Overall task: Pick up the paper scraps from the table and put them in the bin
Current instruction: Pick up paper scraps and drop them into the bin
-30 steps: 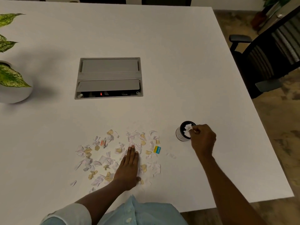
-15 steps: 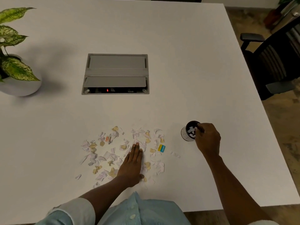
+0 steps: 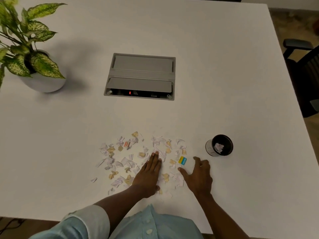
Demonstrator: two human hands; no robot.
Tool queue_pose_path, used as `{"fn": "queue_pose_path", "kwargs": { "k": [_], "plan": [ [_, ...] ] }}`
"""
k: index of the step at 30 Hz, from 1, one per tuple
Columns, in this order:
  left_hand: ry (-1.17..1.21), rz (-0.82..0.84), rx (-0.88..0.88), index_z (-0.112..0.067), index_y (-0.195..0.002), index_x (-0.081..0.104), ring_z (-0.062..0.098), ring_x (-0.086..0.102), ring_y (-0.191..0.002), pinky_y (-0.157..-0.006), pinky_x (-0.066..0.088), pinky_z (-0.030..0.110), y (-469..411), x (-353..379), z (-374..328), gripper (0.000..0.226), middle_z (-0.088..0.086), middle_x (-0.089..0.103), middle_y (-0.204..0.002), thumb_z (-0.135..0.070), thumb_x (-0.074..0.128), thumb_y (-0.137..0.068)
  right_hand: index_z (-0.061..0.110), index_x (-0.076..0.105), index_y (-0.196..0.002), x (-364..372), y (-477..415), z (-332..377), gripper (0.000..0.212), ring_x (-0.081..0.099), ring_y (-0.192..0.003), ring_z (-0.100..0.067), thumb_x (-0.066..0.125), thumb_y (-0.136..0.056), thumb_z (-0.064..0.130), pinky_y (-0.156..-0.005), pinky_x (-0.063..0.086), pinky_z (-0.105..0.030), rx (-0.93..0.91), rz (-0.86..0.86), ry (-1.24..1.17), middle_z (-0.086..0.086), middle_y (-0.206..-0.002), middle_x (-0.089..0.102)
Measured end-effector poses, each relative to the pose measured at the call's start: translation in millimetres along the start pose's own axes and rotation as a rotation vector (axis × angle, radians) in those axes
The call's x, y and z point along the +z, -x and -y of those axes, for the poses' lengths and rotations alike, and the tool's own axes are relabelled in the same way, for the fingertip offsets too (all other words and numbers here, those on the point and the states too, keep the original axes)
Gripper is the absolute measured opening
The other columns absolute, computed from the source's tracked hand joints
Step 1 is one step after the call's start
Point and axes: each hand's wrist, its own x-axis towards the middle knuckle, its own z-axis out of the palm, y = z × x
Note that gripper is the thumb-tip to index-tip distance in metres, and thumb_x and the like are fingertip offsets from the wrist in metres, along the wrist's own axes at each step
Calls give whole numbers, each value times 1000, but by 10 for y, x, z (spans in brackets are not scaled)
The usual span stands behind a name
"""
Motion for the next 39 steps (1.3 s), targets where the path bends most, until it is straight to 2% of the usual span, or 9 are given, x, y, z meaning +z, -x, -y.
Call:
{"fn": "queue_pose_path", "kwargs": {
  "k": [4,10,13,19,24,29,34,35,39],
  "plan": [
    [-2,-2,1,-19,-163,-21,22,-36,-154,-128,-4,36,7,-5,70,125,0,-46,-163,-37,78,-89,26,33,-141,22,-83,42,102,48,-120,-26,74,-64,79,-73,54,-39,73,11,-113,-7,-130,39],
    [-5,-14,-3,-23,-162,-24,20,-41,-150,-126,-7,35,-25,50,93,128,-2,-51,-160,-35,80,-88,23,37,-146,-39,-311,246,97,53,-114,-24,89,-69,51,-82,58,-36,-76,75,-195,-7,-130,35],
    [-6,-21,-8,-23,-161,-25,19,-44,-148,-125,-8,35,-27,62,89,129,-2,-52,-159,-32,80,-87,24,45,-143,-67,-421,401,83,54,-112,-24,88,-74,41,-86,60,-40,-189,123,-104,-7,-128,35],
    [-10,-15,-7,-22,-162,-25,22,-40,-152,-125,-9,35,-27,56,93,130,-1,-50,-160,-31,81,-87,16,64,-120,-11,-474,552,31,55,-111,-23,74,-91,20,-92,55,-33,-421,129,38,-6,-122,49],
    [-14,-19,6,-21,-161,-26,21,-43,-149,-126,-10,35,-29,58,98,129,0,-51,-160,-34,80,-88,7,72,-114,28,-384,472,26,58,-109,-21,76,-90,16,-95,55,-33,-384,84,-79,-7,-117,59],
    [-5,-15,13,-21,-161,-26,21,-41,-150,-126,-8,34,-13,40,107,129,-2,-51,-160,-38,79,-88,7,78,-100,-77,-258,406,23,67,-93,-18,86,-80,14,-83,62,-31,-264,-44,-338,-4,-104,65],
    [-11,-8,15,-18,-162,-24,25,-39,-152,-128,-5,36,-24,39,97,129,1,-50,-161,-37,80,-88,14,79,-93,-461,-277,278,24,66,-83,-11,91,-73,16,-78,52,-9,-234,-265,-472,1,-98,65],
    [-17,-10,15,-17,-162,-24,25,-39,-152,-128,-5,36,-23,39,91,129,2,-50,-161,-37,80,-88,14,79,-92,-567,-299,231,24,66,-85,-12,92,-72,15,-78,50,-9,-231,-316,-480,0,-99,66],
    [-35,-11,17,-15,-162,-23,26,-41,-150,-125,-9,36,-20,36,63,128,5,-49,-161,-35,79,-88,12,78,-92,-976,-433,25,24,68,-90,-20,92,-72,17,-82,51,-25,-132,-490,-444,-6,-102,69]
  ]
}}
